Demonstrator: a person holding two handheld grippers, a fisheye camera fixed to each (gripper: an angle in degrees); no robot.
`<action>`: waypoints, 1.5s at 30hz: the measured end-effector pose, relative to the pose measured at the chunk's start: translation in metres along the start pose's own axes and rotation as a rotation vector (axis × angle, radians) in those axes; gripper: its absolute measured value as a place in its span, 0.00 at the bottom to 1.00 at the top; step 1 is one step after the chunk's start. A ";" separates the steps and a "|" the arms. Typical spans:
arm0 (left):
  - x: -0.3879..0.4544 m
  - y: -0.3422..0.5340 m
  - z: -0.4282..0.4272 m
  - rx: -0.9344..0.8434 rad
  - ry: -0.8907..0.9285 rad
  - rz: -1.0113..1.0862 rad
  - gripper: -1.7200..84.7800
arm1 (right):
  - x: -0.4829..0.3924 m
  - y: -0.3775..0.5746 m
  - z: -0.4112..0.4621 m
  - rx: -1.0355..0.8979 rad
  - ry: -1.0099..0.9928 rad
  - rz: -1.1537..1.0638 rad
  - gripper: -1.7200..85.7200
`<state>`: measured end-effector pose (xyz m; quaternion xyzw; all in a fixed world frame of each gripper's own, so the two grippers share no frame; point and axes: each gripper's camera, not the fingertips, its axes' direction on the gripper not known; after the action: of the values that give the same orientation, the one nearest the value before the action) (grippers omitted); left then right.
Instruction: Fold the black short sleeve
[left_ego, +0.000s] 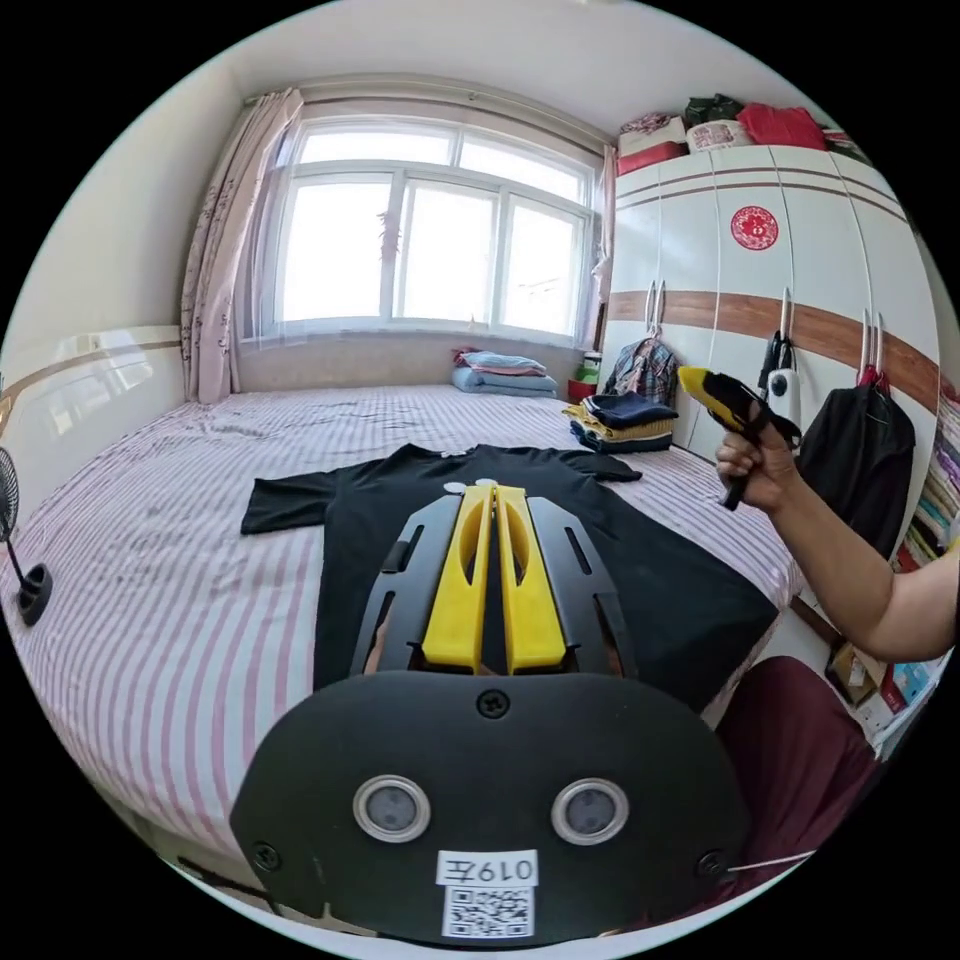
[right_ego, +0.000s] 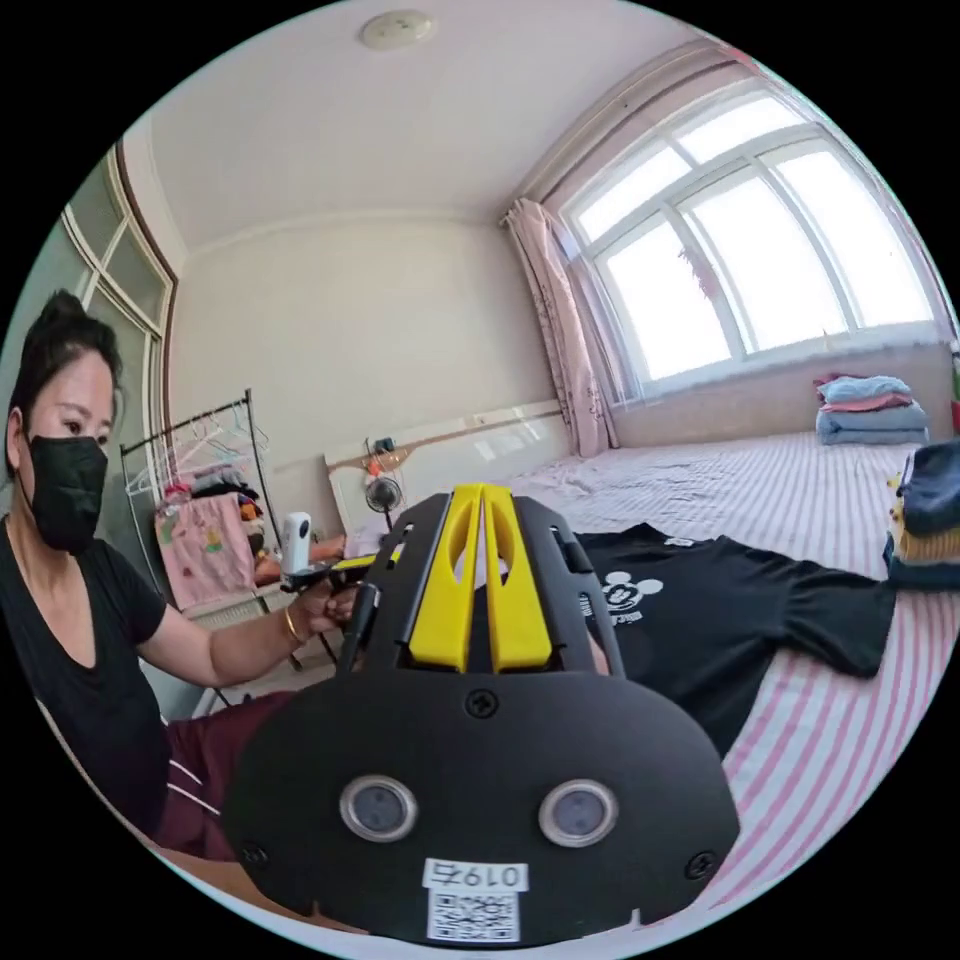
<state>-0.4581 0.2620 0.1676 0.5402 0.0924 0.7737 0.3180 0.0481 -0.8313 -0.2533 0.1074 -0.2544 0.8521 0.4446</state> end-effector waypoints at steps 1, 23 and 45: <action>-0.008 -0.006 0.016 0.010 0.002 0.006 0.03 | 0.024 -0.025 0.031 -0.049 0.003 -0.044 0.01; -0.285 -0.059 0.494 -0.740 0.255 0.456 0.06 | 0.225 -0.235 0.442 -0.711 0.238 0.255 0.09; -0.388 0.024 0.663 -0.946 0.590 0.273 0.03 | 0.282 -0.347 0.568 -0.978 0.231 0.059 0.08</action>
<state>0.2085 -0.1187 0.1425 0.1074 -0.2494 0.8828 0.3832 0.1414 -0.7688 0.4610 -0.2158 -0.5759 0.6518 0.4438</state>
